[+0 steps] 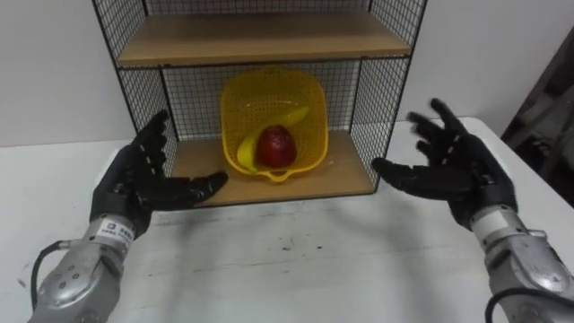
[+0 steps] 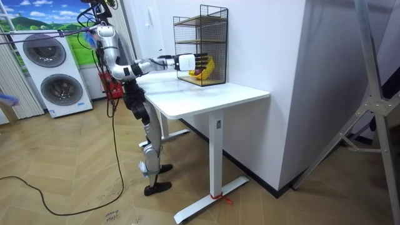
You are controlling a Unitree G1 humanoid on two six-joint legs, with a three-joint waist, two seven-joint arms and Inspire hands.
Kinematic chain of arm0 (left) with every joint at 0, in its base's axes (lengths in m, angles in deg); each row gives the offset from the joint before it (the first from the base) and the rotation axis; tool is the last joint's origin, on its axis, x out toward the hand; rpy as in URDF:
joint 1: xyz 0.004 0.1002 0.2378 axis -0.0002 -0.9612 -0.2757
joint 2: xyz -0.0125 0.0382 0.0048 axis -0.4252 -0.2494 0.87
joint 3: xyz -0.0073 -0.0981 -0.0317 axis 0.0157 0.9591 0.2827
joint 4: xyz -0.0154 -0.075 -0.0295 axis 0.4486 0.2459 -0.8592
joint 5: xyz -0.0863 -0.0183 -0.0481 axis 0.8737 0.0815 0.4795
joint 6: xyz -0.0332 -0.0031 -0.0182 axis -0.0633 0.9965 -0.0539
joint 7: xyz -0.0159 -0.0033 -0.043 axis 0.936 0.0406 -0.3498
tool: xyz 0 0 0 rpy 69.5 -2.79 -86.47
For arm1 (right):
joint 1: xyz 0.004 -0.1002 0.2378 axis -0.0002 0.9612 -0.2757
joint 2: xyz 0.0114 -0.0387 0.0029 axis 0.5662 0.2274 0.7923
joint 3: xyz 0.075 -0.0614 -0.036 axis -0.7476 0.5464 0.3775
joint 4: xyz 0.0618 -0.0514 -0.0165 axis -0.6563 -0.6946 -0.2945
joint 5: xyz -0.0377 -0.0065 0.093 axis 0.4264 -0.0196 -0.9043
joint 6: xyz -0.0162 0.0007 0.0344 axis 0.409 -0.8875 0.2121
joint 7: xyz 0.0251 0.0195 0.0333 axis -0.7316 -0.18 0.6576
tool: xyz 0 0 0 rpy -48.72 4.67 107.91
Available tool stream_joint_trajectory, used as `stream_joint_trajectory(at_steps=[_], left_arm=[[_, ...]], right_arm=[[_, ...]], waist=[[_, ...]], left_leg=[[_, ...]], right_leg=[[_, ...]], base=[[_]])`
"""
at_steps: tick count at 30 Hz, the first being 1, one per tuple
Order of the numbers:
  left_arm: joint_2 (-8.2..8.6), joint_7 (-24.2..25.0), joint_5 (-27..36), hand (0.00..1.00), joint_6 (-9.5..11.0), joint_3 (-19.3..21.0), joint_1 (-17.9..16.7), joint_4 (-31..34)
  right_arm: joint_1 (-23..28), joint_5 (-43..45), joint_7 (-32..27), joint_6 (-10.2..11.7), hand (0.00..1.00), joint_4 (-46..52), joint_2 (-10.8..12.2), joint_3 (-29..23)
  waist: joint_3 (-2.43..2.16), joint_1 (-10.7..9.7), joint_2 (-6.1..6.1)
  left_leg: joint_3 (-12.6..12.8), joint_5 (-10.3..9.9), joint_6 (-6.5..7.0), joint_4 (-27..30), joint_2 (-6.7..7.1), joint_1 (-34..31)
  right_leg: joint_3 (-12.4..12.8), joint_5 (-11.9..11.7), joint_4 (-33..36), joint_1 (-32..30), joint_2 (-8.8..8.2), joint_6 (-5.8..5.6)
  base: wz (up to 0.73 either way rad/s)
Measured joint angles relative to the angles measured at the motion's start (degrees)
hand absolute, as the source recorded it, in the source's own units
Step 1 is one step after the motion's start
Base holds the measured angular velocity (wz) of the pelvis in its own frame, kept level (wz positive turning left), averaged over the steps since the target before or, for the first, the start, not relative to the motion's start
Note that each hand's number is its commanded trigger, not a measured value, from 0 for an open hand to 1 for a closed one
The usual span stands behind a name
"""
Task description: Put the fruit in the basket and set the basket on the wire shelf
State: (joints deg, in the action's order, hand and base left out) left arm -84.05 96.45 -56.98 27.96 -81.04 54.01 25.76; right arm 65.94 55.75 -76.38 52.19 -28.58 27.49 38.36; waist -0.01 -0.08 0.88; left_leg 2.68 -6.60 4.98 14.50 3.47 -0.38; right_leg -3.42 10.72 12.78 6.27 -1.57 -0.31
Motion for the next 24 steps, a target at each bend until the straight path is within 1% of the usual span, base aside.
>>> stream_joint_trajectory(at_steps=[1,3,5,8,10,11,12,13,15,16,17,18,19,20,21,22,23,24], left_arm=[[-0.01,0.62,0.03,0.0,0.43,0.47,-0.8,0.31],[-0.43,2.32,0.02,0.0,1.28,1.13,-4.22,2.24],[-0.7,3.44,0.01,0.0,1.65,1.41,-5.38,2.61],[-0.94,4.83,0.17,0.0,2.02,2.13,-5.72,2.6],[-0.98,5.45,0.57,0.0,2.36,2.63,-5.77,2.7],[-0.99,5.84,0.82,0.0,2.48,3.13,-5.88,3.15],[-1.01,6.16,1.11,0.0,2.88,3.96,-6.19,3.81],[-1.02,6.18,1.68,0.0,2.95,4.47,-6.45,4.31],[-1.11,6.19,4.2,0.0,4.44,6.39,-7.27,6.02],[-1.23,6.18,4.9,0.0,4.84,6.95,-7.53,6.4],[-1.5,6.15,5.79,0.0,5.58,8.27,-8.07,7.03],[-1.64,6.13,6.4,0.0,5.85,9.07,-8.17,7.04],[-1.91,5.94,7.98,0.0,5.96,11.2,-8.22,7.06],[-1.95,4.77,9.47,0.0,6.62,13.23,-8.26,7.16],[-1.92,3.94,10.29,0.0,6.94,14.41,-8.26,7.36],[-1.82,1.99,11.45,0.0,7.21,17.3,-8.28,8.45],[-1.84,0.14,12.09,0.0,8.67,20.47,-8.58,9.26],[-1.93,-1.7,12.1,0.0,10.22,23.7,-9.42,10.09]], right_arm=[[0.7,0.02,0.16,0.1,0.0,0.69,-0.13,-0.51],[3.2,-0.03,0.48,1.07,0.0,2.33,-0.25,-2.26],[4.3,-0.02,0.57,1.16,0.0,3.01,-0.23,-3.16],[4.43,0.46,0.31,1.53,0.0,3.2,-0.25,-4.2],[4.95,1.13,-0.55,2.06,0.0,4.09,-0.26,-4.7],[5.63,0.82,-1.48,2.57,0.0,4.89,-0.27,-5.23],[6.06,0.5,-2.53,3.0,0.0,5.65,-0.28,-5.87],[6.15,0.14,-3.32,3.23,0.0,5.9,-0.29,-6.15],[6.66,-0.23,-6.17,5.14,0.0,6.41,-0.29,-7.75],[6.73,-0.39,-6.84,5.63,0.0,6.45,-0.3,-8.27],[6.79,-0.5,-8.54,6.35,0.0,6.66,-0.29,-9.42],[6.79,-0.48,-9.15,6.65,0.0,6.71,-0.31,-10.26],[6.79,-0.39,-10.98,7.48,0.0,6.71,-0.37,-12.08],[6.79,-0.38,-13.07,8.1,0.0,6.72,-0.47,-14.02],[6.8,-0.39,-14.15,8.29,0.0,6.72,-0.49,-15.14],[7.15,-0.23,-16.46,8.81,0.0,6.88,-0.6,-17.33],[7.55,-0.33,-18.76,8.9,0.0,7.55,-0.91,-19.41],[8.05,-0.37,-21.24,9.47,0.0,7.7,-1.91,-21.24]], waist=[[0.01,0.02,-0.07],[-0.02,-0.15,-0.11],[-0.03,-0.13,-0.11],[-0.01,-0.15,-0.15],[0.0,-0.16,-0.22],[0.1,-0.16,-0.25],[0.15,-0.14,-0.3],[0.16,-0.17,-0.32],[0.02,-0.28,-0.4],[0.01,-0.34,-0.41],[0.0,-0.41,-0.51],[0.01,-0.36,-0.63],[0.01,-0.33,-0.85],[0.0,-0.26,-1.07],[-0.04,-0.22,-1.15],[-0.28,-0.13,-1.34],[-0.06,0.01,-1.18],[-0.08,0.01,-1.21]], left_leg=[[0.12,0.0,0.0,-0.01,-0.04,-0.01],[0.23,-0.02,0.02,0.02,-0.06,-0.13],[0.23,-0.03,0.03,0.04,-0.06,-0.21],[0.21,-0.02,0.0,-0.01,-0.05,-0.59],[0.21,0.06,-0.07,-0.05,-0.05,-1.05],[0.22,0.07,-0.07,-0.07,-0.05,-1.09],[0.22,0.08,-0.07,-0.08,-0.06,-1.09],[0.23,0.08,-0.07,-0.08,-0.07,-1.1],[0.28,0.07,-0.06,-0.06,-0.1,-1.06],[0.29,0.07,-0.05,-0.05,-0.11,-1.06],[0.33,0.06,-0.06,-0.06,-0.13,-1.06],[0.35,0.06,-0.06,-0.06,-0.14,-1.07],[0.36,0.05,-0.05,-0.05,-0.14,-1.14],[0.38,0.04,-0.05,-0.05,-0.14,-1.25],[0.39,0.04,-0.06,-0.05,-0.14,-1.36],[0.39,0.08,-0.11,-0.09,-0.14,-1.89],[0.39,0.24,-0.24,-0.45,-0.04,-2.03],[0.38,0.51,-0.19,-0.93,0.07,-2.02]], right_leg=[[0.09,0.0,0.03,-0.08,0.01,0.0],[0.09,0.29,0.04,-0.24,0.0,-0.02],[0.1,0.44,0.05,-0.31,-0.01,0.04],[0.12,0.44,0.1,-0.72,0.0,0.04],[0.13,0.21,0.18,-1.2,0.07,-0.23],[0.16,0.05,0.12,-1.21,0.24,-0.19],[0.19,-0.14,0.08,-1.21,0.41,0.07],[0.21,-0.16,0.01,-1.22,0.43,0.07],[0.05,-0.16,-0.1,-1.14,0.37,0.01],[0.04,-0.16,-0.1,-1.14,0.22,0.01],[0.09,-0.14,-0.08,-1.17,0.06,-0.02],[0.1,-0.13,-0.08,-1.18,0.07,-0.03],[0.17,0.03,-0.07,-1.27,0.08,-0.18],[0.14,0.21,0.04,-1.46,0.06,-0.03],[0.15,0.25,0.11,-1.61,0.06,-0.03],[0.27,0.3,0.4,-2.27,0.06,-0.03],[0.16,0.25,0.71,-2.65,0.06,-0.24],[0.13,0.25,0.78,-2.88,0.01,-0.23]], base=[[-0.09],[-0.04],[0.0],[0.0],[0.0],[0.0],[0.0],[0.0],[0.0],[0.0],[0.0],[0.0],[0.0],[0.0],[0.0],[0.0],[0.0],[0.0]])
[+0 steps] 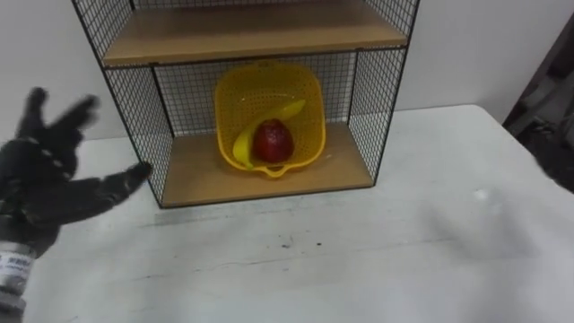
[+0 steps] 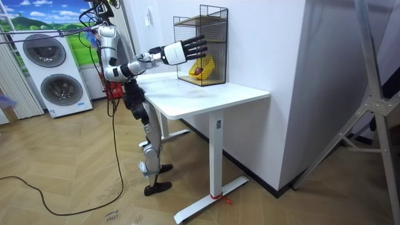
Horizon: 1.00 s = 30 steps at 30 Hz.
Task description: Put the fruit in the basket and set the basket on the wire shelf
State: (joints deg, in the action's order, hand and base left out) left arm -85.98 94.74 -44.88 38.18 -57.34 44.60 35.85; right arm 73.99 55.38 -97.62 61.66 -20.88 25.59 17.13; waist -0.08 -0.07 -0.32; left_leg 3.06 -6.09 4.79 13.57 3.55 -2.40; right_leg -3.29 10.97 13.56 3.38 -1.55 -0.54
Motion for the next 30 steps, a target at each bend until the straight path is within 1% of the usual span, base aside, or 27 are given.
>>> stream_joint_trajectory(at_steps=[1,2,3,4,5,6,7,8,9,10,11,12,13,14,15,16,17,19,20,21,22,24,25,26,27,28,30], left_arm=[[-0.2,-0.92,-0.01,0.0,0.7,1.49,-0.33,0.16],[-0.71,-3.08,-0.02,0.0,1.57,4.36,-0.84,0.42],[-1.17,-5.84,0.06,0.0,2.54,6.72,-1.3,0.49],[-1.23,-7.37,0.28,0.0,2.91,7.67,-1.53,0.62],[-1.23,-9.92,2.08,0.0,3.39,9.82,-1.9,0.85],[-1.23,-11.18,2.68,0.0,3.67,10.99,-2.16,0.86],[-1.24,-13.76,4.85,0.0,4.54,13.02,-3.07,0.95],[-1.25,-16.57,6.36,0.0,5.13,15.0,-4.07,0.95],[-1.31,-19.44,7.09,0.0,5.2,17.08,-4.47,0.94],[-1.38,-20.93,8.08,0.0,5.33,18.09,-4.5,0.9],[-1.6,-23.92,9.98,0.0,5.74,20.16,-5.05,0.75],[-1.71,-26.72,12.1,0.0,5.94,22.18,-5.68,0.61],[-1.75,-28.15,13.14,0.0,6.27,23.05,-6.02,0.43],[-1.92,-30.71,15.23,0.0,7.03,24.44,-6.83,-0.17],[-2.26,-33.03,17.55,0.0,7.68,25.56,-6.95,-1.32],[-2.34,-34.06,18.52,0.0,7.93,26.2,-6.97,-1.91],[-2.44,-35.99,19.94,0.0,8.4,27.45,-7.05,-3.48],[-2.97,-38.57,21.93,0.0,9.1,27.88,-7.14,-6.71],[-3.5,-40.07,22.41,0.0,9.13,28.13,-7.22,-9.91],[-3.64,-41.54,23.65,0.0,9.13,28.83,-7.29,-12.53],[-3.72,-42.23,24.59,0.0,9.18,29.07,-7.27,-13.67],[-4.21,-43.63,27.08,0.0,9.25,29.16,-7.54,-18.21],[-4.3,-44.79,27.5,0.0,9.25,29.17,-7.55,-21.56],[-4.33,-46.03,29.23,0.0,9.38,29.14,-7.56,-24.12],[-4.48,-46.1,31.18,0.0,9.87,29.14,-7.57,-28.03],[-4.58,-46.1,32.0,0.0,9.98,29.13,-7.57,-30.51],[-4.67,-46.05,35.63,0.0,10.18,29.02,-8.06,-40.95]], right_arm=[[0.31,0.03,-1.37,0.39,0.0,-0.02,-0.66,-0.89],[0.95,0.09,-4.29,0.88,0.0,-0.04,-1.87,-2.9],[1.04,0.05,-7.49,1.35,0.0,-0.06,-2.47,-4.5],[1.04,0.0,-9.02,1.7,0.0,-0.07,-2.55,-5.33],[1.05,-0.56,-12.03,2.54,0.0,-0.35,-2.59,-7.0],[1.09,-1.14,-13.55,2.92,0.0,-0.59,-2.61,-7.87],[1.21,-2.74,-16.49,3.14,0.0,-0.68,-2.61,-9.56],[1.26,-3.82,-19.48,4.14,0.0,-1.7,-2.65,-11.0],[1.38,-4.54,-22.29,5.02,0.0,-3.75,-2.77,-12.82],[1.69,-4.93,-23.69,5.33,0.0,-4.97,-3.0,-13.62],[2.61,-6.31,-26.57,5.4,0.0,-6.75,-3.45,-15.12],[3.35,-8.35,-29.22,5.41,0.0,-7.95,-3.74,-17.16],[3.49,-9.25,-30.52,5.47,0.0,-8.47,-3.85,-18.15],[3.88,-10.01,-33.22,5.82,0.0,-9.76,-4.17,-19.67],[4.9,-11.47,-35.85,6.18,0.0,-10.11,-4.21,-20.91],[5.27,-12.04,-36.87,6.51,0.0,-10.57,-4.34,-21.22],[5.45,-13.46,-38.49,7.07,0.0,-11.87,-4.69,-21.71],[5.81,-16.69,-40.37,7.17,0.0,-13.39,-5.01,-23.01],[5.79,-17.38,-41.46,7.18,0.0,-15.02,-5.37,-23.22],[5.72,-18.31,-42.21,7.2,0.0,-16.97,-5.74,-23.32],[5.72,-18.74,-42.51,7.2,0.0,-18.25,-5.95,-23.33],[5.84,-20.32,-42.91,7.21,0.0,-21.72,-6.5,-23.46],[5.95,-21.49,-42.92,7.21,0.0,-24.14,-6.88,-23.48],[6.34,-23.71,-42.79,7.34,0.0,-27.24,-7.26,-23.35],[6.81,-25.73,-42.37,7.57,0.0,-31.86,-7.84,-22.77],[6.99,-26.88,-42.09,7.66,0.0,-34.15,-8.03,-22.57],[7.7,-33.22,-40.51,8.02,0.0,-44.41,-8.19,-22.52]], waist=[[0.07,0.03,0.0],[0.06,0.21,-0.1],[0.01,0.19,-0.23],[-0.05,0.28,-0.29],[-0.08,0.47,-0.3],[-0.1,0.48,-0.28],[-0.14,0.54,-0.17],[-0.14,0.49,0.0],[-0.12,0.61,0.24],[-0.1,0.65,0.49],[-0.07,1.0,0.79],[-0.06,1.44,0.86],[-0.06,1.49,0.85],[-0.14,1.48,0.97],[-0.11,1.6,0.88],[-0.2,1.62,0.88],[-0.34,1.76,0.99],[-0.31,1.91,0.93],[-0.35,2.02,0.77],[-0.43,2.0,0.65],[-0.39,1.92,0.58],[-0.4,1.93,0.3],[-0.51,1.96,-0.02],[-0.42,2.14,-0.21],[-0.46,2.17,-0.26],[-0.48,2.17,-0.34],[-0.52,1.88,-0.55]], left_leg=[[0.0,0.0,0.0,0.0,0.01,-0.06],[0.0,0.01,0.0,0.02,0.02,-0.16],[-0.06,0.01,0.0,0.11,0.01,-0.24],[-0.1,0.0,0.0,0.17,0.01,-0.35],[-0.21,0.01,-0.01,0.25,0.02,-0.51],[-0.24,0.02,-0.03,0.26,0.03,-0.57],[-0.35,0.02,-0.03,0.32,0.06,-0.8],[-0.45,0.06,-0.09,0.17,0.12,-0.81],[-0.63,0.07,-0.11,0.14,0.18,-0.8],[-0.81,0.09,-0.14,0.13,0.25,-0.82],[-1.2,0.18,-0.26,0.06,0.41,-0.91],[-1.3,0.18,-0.27,0.12,0.41,-1.04],[-1.41,0.18,-0.27,0.16,0.42,-1.09],[-1.82,0.19,-0.29,0.23,0.58,-1.15],[-2.34,0.2,-0.31,0.21,0.82,-1.24],[-2.47,0.22,-0.35,0.21,0.91,-1.39],[-2.69,0.3,-0.46,0.21,1.06,-1.73],[-2.99,0.38,-0.59,0.23,1.17,-2.02],[-3.15,0.39,-0.61,0.25,1.22,-2.26],[-3.24,0.42,-0.65,0.33,1.21,-2.82],[-3.3,0.45,-0.7,0.4,1.2,-3.11],[-3.34,0.61,-0.92,0.39,1.19,-3.64],[-3.35,0.61,-0.93,0.46,1.18,-3.96],[-3.35,0.62,-0.94,0.45,1.14,-4.02],[-3.36,0.63,-0.96,0.36,1.14,-4.03],[-3.35,0.64,-0.98,0.35,1.14,-4.05],[-3.45,0.64,-0.99,0.76,1.05,-4.79]], right_leg=[[-0.03,0.0,0.03,-0.06,-0.04,0.0],[-0.05,0.07,0.08,-0.18,-0.16,-0.05],[-0.14,0.22,0.13,-0.23,-0.21,-0.15],[-0.25,0.28,0.15,-0.33,-0.22,-0.1],[-0.68,0.42,0.12,-0.38,-0.3,0.1],[-0.92,0.44,0.12,-0.43,-0.37,0.13],[-1.42,0.5,0.14,-0.58,-0.52,0.24],[-1.5,0.52,0.12,-0.61,-0.56,0.25],[-1.55,0.54,0.15,-0.56,-0.56,0.21],[-1.69,0.57,0.16,-0.52,-0.59,0.16],[-1.87,0.64,0.2,-0.51,-0.64,0.05],[-1.95,0.73,0.16,-0.58,-0.62,0.17],[-2.05,0.75,0.15,-0.58,-0.62,0.21],[-2.5,0.86,0.24,-0.59,-0.77,0.23],[-2.98,1.12,0.59,-0.71,-0.97,0.25],[-3.0,1.26,0.84,-0.94,-1.02,0.24],[-3.1,1.49,1.39,-1.43,-1.14,0.24],[-3.21,1.49,1.33,-1.56,-1.14,0.24],[-3.19,1.5,1.31,-1.75,-1.14,0.23],[-3.13,1.46,1.3,-2.23,-1.03,0.21],[-3.16,1.39,1.18,-2.38,-1.0,0.21],[-3.22,1.08,1.08,-2.76,-0.98,-0.09],[-3.31,1.03,1.14,-3.13,-0.97,-0.08],[-3.34,1.01,1.13,-3.18,-0.95,-0.03],[-3.59,1.17,1.13,-3.17,-1.06,0.22],[-3.84,1.25,1.15,-3.17,-1.21,0.35],[-4.54,1.3,1.11,-3.57,-1.33,0.44]], base=[[0.0],[0.0],[0.0],[0.05],[0.05],[0.05],[0.05],[0.06],[0.07],[0.13],[0.11],[0.11],[0.08],[0.15],[0.17],[0.13],[0.09],[0.07],[0.04],[0.05],[0.09],[0.06],[0.0],[0.0],[0.04],[0.06],[0.09]])
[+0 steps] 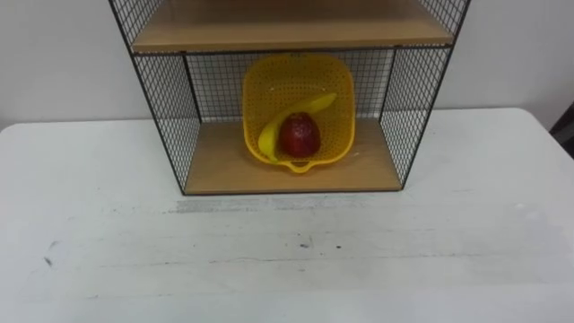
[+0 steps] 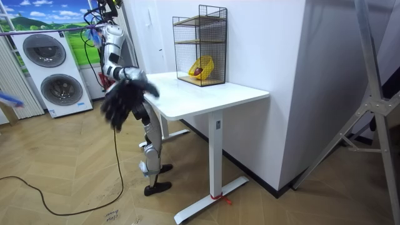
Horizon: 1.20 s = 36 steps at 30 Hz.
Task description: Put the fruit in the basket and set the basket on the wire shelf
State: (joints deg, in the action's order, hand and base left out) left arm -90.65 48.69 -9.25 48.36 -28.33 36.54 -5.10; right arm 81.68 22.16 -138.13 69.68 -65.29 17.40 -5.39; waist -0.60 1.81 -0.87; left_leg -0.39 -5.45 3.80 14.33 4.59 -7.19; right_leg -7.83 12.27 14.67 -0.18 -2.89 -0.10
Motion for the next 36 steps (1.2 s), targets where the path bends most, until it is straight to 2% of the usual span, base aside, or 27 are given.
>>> stream_joint_trajectory(at_steps=[1,5,7,10,12,13,15,17,18,21,23,27,29,32,33,36], left_arm=[[-0.15,0.1,0.35,0.0,0.01,-0.18,-0.06,-3.05],[-0.8,0.31,1.15,0.0,0.05,-1.13,0.01,-23.19],[-0.76,0.79,-0.16,0.0,0.02,-3.15,0.33,-28.8],[-0.35,3.51,-3.7,0.0,-0.1,-6.9,1.17,-36.0],[1.51,7.04,-10.3,0.0,0.05,-11.23,1.26,-39.66],[2.05,8.0,-11.92,0.0,-0.04,-12.72,1.4,-40.8],[4.06,11.25,-20.18,0.0,-1.93,-18.05,3.0,-45.76],[5.56,14.1,-27.04,0.0,-3.94,-21.43,4.09,-47.29],[5.71,16.13,-31.05,0.0,-5.82,-24.11,5.18,-48.47],[5.94,21.67,-41.12,0.0,-8.77,-30.23,7.09,-48.79],[5.93,24.27,-47.75,0.0,-10.53,-34.71,8.73,-48.66],[6.24,28.71,-59.18,0.0,-14.28,-42.94,12.84,-48.19],[6.54,29.58,-62.46,0.0,-14.92,-45.69,14.15,-48.04],[7.25,30.06,-67.1,0.0,-15.81,-48.84,15.12,-47.65],[7.5,30.22,-68.24,0.0,-16.58,-49.97,15.11,-47.68],[7.8,30.43,-69.96,0.0,-18.16,-53.29,14.96,-47.74]], right_arm=[[0.12,-1.87,0.51,0.21,0.0,-2.99,-0.1,-0.01],[0.13,-9.72,4.39,0.74,0.0,-23.21,0.32,-0.03],[0.38,-9.53,6.63,1.48,0.0,-29.82,1.29,1.03],[-0.38,-9.17,10.43,1.33,0.0,-38.62,3.07,4.05],[-1.89,-6.76,13.6,1.07,0.0,-45.3,4.42,8.57],[-2.36,-5.95,14.33,1.05,0.0,-46.24,5.1,9.84],[-4.74,-0.82,18.27,-0.94,0.0,-50.55,7.58,15.57],[-7.13,4.2,21.66,-3.46,0.0,-53.44,8.86,20.17],[-9.18,7.52,24.38,-5.2,0.0,-55.55,9.03,23.08],[-11.73,15.8,30.61,-8.69,0.0,-57.46,9.06,29.77],[-13.05,20.05,33.74,-10.22,0.0,-57.13,9.06,32.53],[-16.17,27.95,39.6,-13.33,0.0,-56.88,9.1,36.48],[-17.04,31.16,41.14,-14.34,0.0,-56.6,9.11,38.12],[-17.85,38.61,42.93,-15.91,0.0,-56.16,9.52,40.76],[-17.82,41.62,43.01,-16.82,0.0,-55.36,10.03,42.04],[-18.54,49.83,43.65,-17.63,0.0,-54.62,11.61,47.33]], waist=[[-0.02,-0.09,-0.06],[-0.09,-0.31,0.15],[-0.15,-0.29,0.24],[-0.21,-0.51,0.32],[-0.38,-0.36,0.74],[-0.29,-0.38,0.82],[-0.22,-0.59,1.1],[-0.45,-0.66,1.67],[-0.3,-0.66,1.98],[-0.27,-0.21,2.16],[-0.05,-0.43,2.16],[0.02,-1.71,2.12],[0.35,-1.85,2.09],[0.43,-2.18,2.13],[0.49,-2.13,2.15],[0.76,-2.05,2.28]], left_leg=[[-0.06,-0.01,0.01,0.31,-0.05,-0.37],[-0.42,-0.18,0.24,0.38,0.06,-0.3],[-0.71,-0.34,0.48,0.36,0.16,-0.07],[-0.68,-0.42,0.62,0.4,0.09,-0.08],[0.44,-0.53,0.75,0.2,-0.27,0.06],[0.47,-0.57,0.8,0.17,-0.28,0.35],[0.51,-0.7,0.97,-0.08,-0.32,1.6],[1.18,-0.67,0.93,-0.73,-0.44,2.28],[1.25,-0.67,0.93,-0.82,-0.44,2.85],[1.48,-0.7,0.97,-1.06,-0.36,4.51],[1.41,-0.68,0.94,-1.53,-0.3,5.35],[1.27,-0.25,0.28,-1.83,-0.26,6.44],[1.3,-0.16,0.15,-1.94,-0.23,7.0],[1.33,-0.14,0.14,-1.97,-0.22,7.16],[1.6,-0.14,0.15,-2.03,-0.33,7.18],[1.73,-0.16,0.18,-2.04,-0.39,7.13]], right_leg=[[-0.15,0.0,0.0,-0.23,0.01,0.0],[-0.17,0.09,0.22,-0.05,0.05,-0.02],[-0.14,0.2,0.21,0.4,0.1,-0.09],[-0.11,0.18,0.17,0.43,0.12,-0.06],[0.17,0.13,-0.01,0.63,0.04,-0.07],[0.24,0.08,-0.06,0.88,0.05,-0.04],[0.2,-0.19,-0.89,2.34,0.08,-0.06],[0.4,-0.27,-0.98,2.63,0.01,-0.01],[0.59,-0.28,-0.98,3.01,0.05,0.0],[1.14,-0.24,-1.34,4.41,0.11,-0.06],[1.34,-0.47,-2.01,5.28,0.22,-0.17],[1.19,-0.55,-2.37,6.4,0.25,-0.14],[1.37,-0.64,-2.58,6.83,0.27,-0.16],[2.02,-0.79,-2.75,6.84,0.44,-0.18],[2.45,-0.91,-2.9,6.83,0.6,-0.19],[3.07,-0.97,-2.9,6.61,0.85,-0.17]], base=[[0.09],[0.01],[0.08],[0.01],[-0.08],[-0.12],[-0.09],[-0.09],[-0.08],[-0.08],[0.02],[0.03],[-0.09],[-0.08],[-0.08],[-0.08]])
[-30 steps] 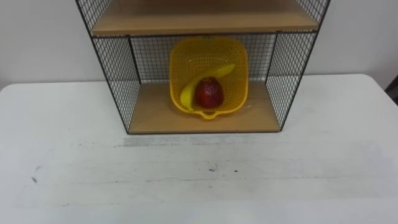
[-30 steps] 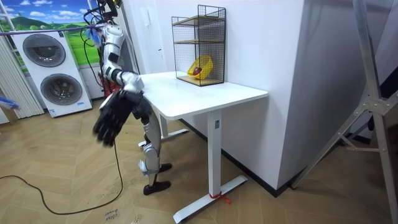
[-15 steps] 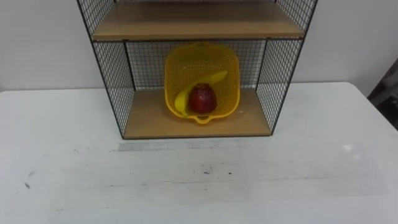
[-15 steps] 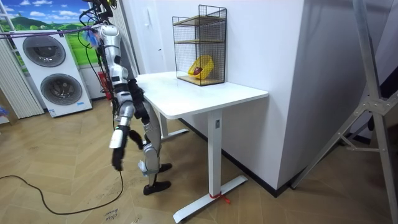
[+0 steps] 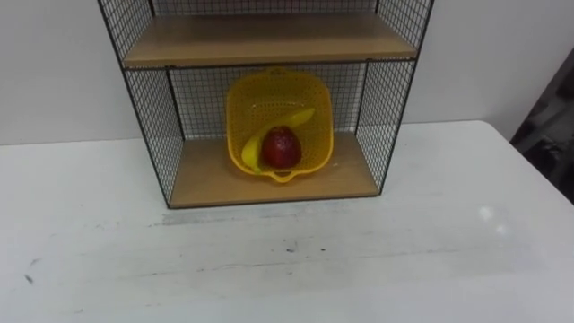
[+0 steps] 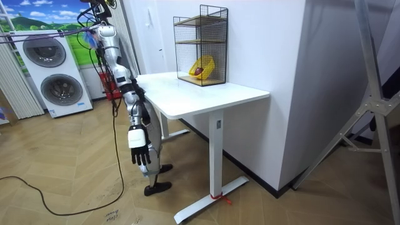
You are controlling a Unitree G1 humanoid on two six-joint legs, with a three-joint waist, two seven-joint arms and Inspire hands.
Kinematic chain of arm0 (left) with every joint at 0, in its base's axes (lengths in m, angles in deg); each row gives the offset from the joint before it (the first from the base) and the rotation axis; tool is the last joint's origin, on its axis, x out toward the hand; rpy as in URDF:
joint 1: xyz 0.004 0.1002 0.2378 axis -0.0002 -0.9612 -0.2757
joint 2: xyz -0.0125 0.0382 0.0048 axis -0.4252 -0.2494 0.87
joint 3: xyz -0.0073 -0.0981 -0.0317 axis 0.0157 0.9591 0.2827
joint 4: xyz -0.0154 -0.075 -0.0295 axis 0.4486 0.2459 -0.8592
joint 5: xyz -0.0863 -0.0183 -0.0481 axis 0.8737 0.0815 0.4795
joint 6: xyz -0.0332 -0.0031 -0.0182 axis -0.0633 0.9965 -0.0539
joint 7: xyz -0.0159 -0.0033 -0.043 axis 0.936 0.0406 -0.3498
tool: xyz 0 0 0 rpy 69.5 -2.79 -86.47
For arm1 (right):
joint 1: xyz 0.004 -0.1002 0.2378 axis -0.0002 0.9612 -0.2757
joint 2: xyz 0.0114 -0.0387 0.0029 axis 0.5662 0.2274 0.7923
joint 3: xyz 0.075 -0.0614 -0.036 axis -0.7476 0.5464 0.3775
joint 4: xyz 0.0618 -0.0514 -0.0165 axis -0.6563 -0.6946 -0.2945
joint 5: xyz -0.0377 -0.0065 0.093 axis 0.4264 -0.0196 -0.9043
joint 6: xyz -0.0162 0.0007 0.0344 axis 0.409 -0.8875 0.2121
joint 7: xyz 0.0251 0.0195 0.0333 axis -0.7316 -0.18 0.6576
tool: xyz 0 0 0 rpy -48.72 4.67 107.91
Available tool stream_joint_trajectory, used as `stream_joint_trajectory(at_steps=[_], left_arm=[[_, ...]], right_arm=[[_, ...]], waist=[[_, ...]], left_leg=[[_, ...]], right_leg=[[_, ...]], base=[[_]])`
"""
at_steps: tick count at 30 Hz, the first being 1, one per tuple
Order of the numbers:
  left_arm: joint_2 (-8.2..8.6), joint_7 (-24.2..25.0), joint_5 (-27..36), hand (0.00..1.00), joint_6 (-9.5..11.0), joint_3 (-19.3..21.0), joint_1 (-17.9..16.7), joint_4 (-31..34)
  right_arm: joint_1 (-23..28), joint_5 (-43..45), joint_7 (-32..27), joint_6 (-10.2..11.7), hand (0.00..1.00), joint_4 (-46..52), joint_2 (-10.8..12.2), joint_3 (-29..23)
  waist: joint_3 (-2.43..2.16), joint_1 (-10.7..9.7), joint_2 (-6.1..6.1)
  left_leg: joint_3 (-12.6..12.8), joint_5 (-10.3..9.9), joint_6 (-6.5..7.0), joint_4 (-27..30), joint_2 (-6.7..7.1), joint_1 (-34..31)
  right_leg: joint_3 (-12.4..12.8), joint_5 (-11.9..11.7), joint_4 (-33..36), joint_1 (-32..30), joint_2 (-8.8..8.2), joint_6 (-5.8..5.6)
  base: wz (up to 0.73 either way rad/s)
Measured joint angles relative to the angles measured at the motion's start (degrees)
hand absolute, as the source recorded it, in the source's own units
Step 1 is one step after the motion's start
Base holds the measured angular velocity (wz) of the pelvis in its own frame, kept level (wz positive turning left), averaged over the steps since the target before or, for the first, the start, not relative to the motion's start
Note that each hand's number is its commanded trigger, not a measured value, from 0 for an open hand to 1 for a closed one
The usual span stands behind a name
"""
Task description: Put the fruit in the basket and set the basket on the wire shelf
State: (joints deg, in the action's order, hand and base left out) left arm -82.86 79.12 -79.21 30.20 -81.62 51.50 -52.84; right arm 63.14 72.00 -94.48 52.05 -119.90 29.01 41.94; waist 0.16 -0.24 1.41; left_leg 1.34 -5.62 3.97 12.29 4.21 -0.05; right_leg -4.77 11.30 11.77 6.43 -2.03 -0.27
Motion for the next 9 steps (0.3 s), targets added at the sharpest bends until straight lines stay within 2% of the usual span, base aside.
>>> stream_joint_trajectory(at_steps=[5,9], left_arm=[[1.06,0.0,-3.37,0.0,-0.8,-2.11,0.07,0.39],[1.63,0.68,-5.33,0.0,-1.72,-3.87,0.04,0.32]], right_arm=[[-2.38,8.63,2.15,-1.3,0.0,1.03,1.93,3.87],[-2.75,10.26,4.33,-1.29,0.0,2.19,2.29,7.87]], waist=[[0.07,0.69,0.05],[0.14,0.77,0.01]], left_leg=[[0.21,0.0,0.02,-0.01,-0.05,-0.05],[0.21,0.0,0.06,0.0,-0.04,0.22]], right_leg=[[0.04,-0.07,0.01,-0.13,0.02,-0.04],[0.04,-0.17,-0.07,0.19,0.26,-0.01]], base=[[0.0],[0.0]])
